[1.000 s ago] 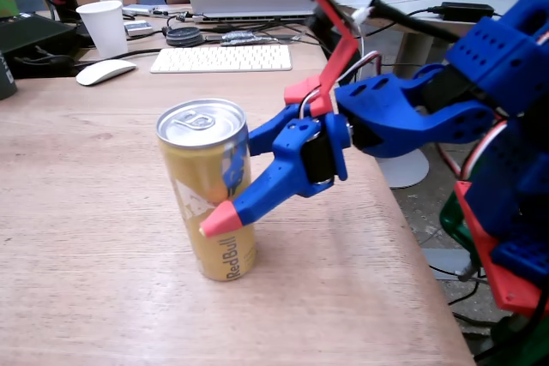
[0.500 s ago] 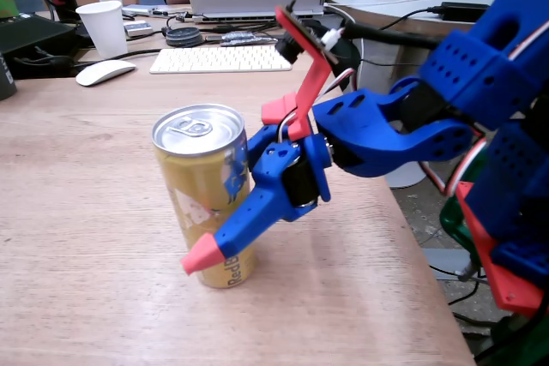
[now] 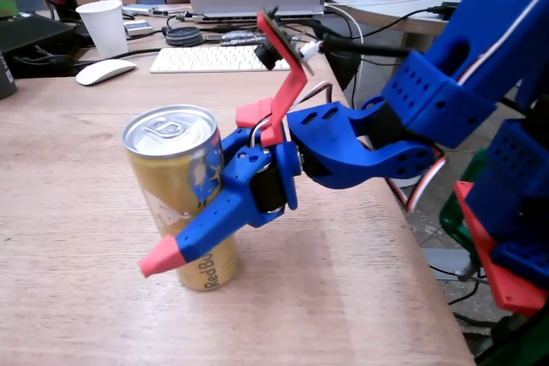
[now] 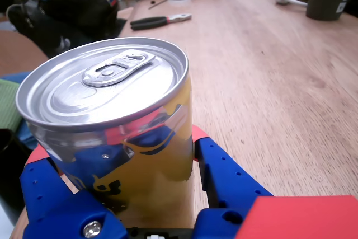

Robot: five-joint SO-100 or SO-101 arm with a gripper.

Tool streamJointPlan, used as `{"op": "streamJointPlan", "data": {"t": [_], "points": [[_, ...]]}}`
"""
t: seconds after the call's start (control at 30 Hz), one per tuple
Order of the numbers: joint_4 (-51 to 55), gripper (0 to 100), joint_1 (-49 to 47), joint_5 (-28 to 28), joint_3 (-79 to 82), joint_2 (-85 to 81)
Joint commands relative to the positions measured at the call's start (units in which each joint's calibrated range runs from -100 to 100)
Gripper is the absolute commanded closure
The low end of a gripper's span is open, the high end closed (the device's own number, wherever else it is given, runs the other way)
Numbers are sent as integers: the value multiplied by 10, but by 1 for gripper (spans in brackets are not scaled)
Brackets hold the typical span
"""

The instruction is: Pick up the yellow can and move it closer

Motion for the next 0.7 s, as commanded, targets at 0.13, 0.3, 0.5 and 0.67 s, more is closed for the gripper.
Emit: {"op": "streamJointPlan", "data": {"t": [0.13,0.3,0.5,0.67], "points": [[-10,73,-3,1,-25,-2],[-10,73,-3,1,-25,-2],[1,72,-44,1,11,-50],[93,72,-39,0,93,-219]]}}
